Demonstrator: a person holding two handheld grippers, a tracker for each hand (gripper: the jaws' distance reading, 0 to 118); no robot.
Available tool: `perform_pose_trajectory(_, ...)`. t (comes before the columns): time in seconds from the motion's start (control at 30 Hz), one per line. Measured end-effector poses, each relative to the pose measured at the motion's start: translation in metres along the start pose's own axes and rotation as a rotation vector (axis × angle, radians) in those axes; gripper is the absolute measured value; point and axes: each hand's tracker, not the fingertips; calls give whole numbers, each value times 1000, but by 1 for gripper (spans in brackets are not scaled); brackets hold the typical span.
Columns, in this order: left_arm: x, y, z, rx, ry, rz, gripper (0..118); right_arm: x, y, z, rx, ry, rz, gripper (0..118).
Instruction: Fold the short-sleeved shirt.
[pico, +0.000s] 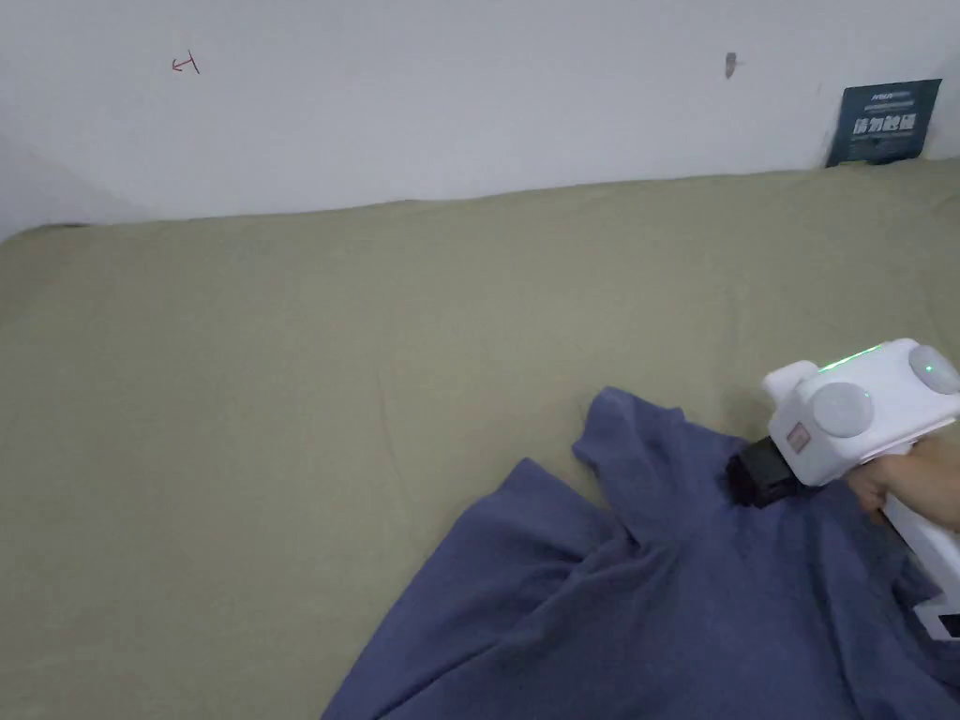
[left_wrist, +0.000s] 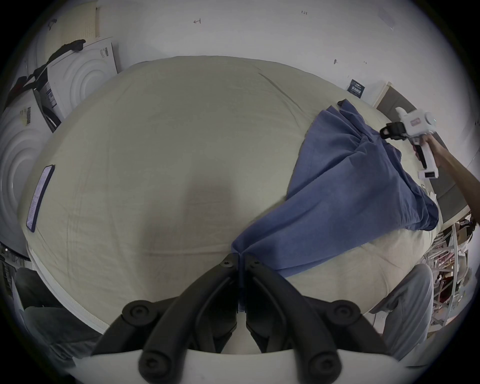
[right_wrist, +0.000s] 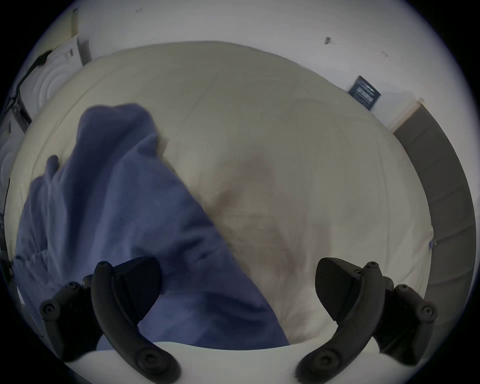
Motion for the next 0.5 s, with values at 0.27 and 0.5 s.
perform_pose_trajectory(0.27, -1, 0, -1, -1, 1, 21, 0, -16, 3, 27, 45, 85, 2, 4)
perform_pose_trajectory(0.5, 2, 7, 26, 84, 11, 37, 0, -17, -26, 198, 316, 72, 44, 4)
